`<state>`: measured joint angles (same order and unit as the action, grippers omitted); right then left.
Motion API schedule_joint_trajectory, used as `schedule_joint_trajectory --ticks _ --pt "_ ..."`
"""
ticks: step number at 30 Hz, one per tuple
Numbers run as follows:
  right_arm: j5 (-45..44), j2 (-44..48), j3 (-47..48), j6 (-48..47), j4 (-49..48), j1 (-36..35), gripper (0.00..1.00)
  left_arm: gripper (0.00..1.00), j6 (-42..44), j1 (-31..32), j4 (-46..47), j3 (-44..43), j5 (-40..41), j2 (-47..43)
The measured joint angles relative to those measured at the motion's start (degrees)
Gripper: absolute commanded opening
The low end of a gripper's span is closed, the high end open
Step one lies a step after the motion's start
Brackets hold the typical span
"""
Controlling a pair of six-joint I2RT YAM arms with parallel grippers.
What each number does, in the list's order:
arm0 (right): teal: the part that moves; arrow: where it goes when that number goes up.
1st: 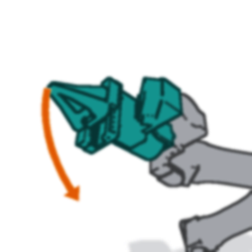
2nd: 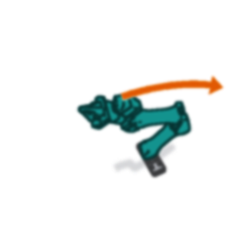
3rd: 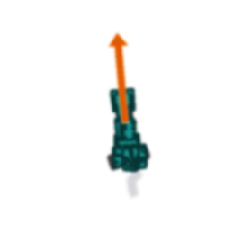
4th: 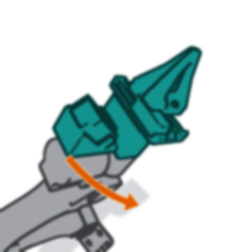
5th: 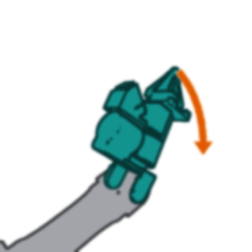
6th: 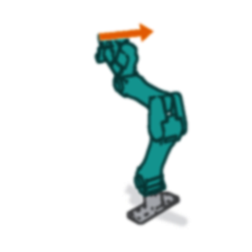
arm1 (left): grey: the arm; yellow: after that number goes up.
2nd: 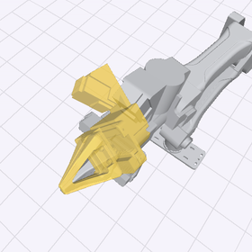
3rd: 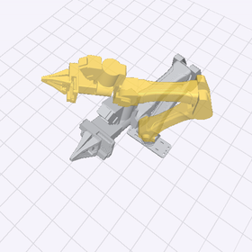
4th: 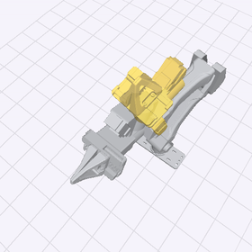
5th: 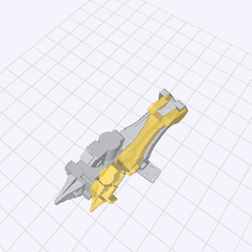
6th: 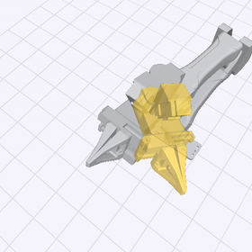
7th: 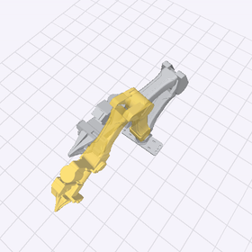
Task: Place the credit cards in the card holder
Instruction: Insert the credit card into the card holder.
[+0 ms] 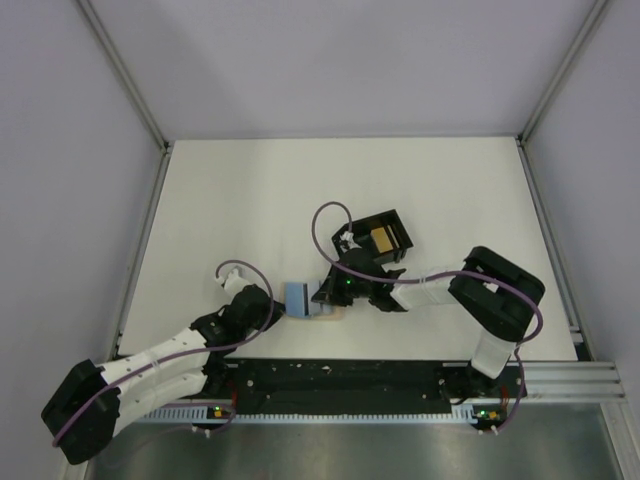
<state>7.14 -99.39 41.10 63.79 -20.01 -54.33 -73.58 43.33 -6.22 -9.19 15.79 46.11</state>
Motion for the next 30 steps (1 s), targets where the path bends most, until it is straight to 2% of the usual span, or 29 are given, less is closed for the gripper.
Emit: schedule_joint_trajectory --ticks 8,10,12,19,23,30 --pt "-1.6 -1.7 5.6 -1.2 6.5 -2.0 0.0 0.0 0.2 0.0 0.0 0.0 0.2 0.0" --pt "-2.0 -1.9 6.1 -1.2 7.2 -2.1 0.04 0.0 0.2 0.0 0.0 0.0 0.2 0.0" --pt "-2.4 -1.9 6.2 -1.2 7.7 -2.2 0.11 0.0 0.2 0.0 0.0 0.0 0.2 0.0" --pt "-4.2 -1.1 6.4 -2.8 11.1 -2.5 0.44 0.0 0.2 0.0 -0.3 0.0 -0.1 -0.2" --pt "-7.5 2.1 6.8 -6.3 16.6 -3.0 0.46 0.0 0.3 0.2 -1.6 0.0 0.0 -1.2" --pt "-7.6 1.2 9.3 -8.9 20.5 -3.1 0.45 0.0 0.5 0.2 -1.8 0.0 0.0 -1.4"
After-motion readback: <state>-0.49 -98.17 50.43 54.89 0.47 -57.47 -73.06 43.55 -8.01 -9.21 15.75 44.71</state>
